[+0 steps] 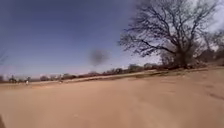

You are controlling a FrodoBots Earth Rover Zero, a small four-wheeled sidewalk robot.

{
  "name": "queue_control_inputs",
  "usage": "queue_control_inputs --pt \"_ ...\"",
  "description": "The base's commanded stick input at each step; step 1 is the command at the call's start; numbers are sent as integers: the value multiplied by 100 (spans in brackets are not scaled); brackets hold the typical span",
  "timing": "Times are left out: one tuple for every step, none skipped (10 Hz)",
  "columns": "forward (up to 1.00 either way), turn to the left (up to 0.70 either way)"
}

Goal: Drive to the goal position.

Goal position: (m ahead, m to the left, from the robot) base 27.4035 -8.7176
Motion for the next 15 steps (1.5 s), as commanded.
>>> queue_control_inputs --pt "100 0" --pt "100 0" --pt "100 0" --pt "100 0" --pt "100 0" --pt "100 0" --pt "100 0" --pt "100 0" --pt "100 0" --pt "100 0" --pt "100 0" --pt "100 -2" --pt "100 -15" --pt "100 -27" --pt "100 -27"
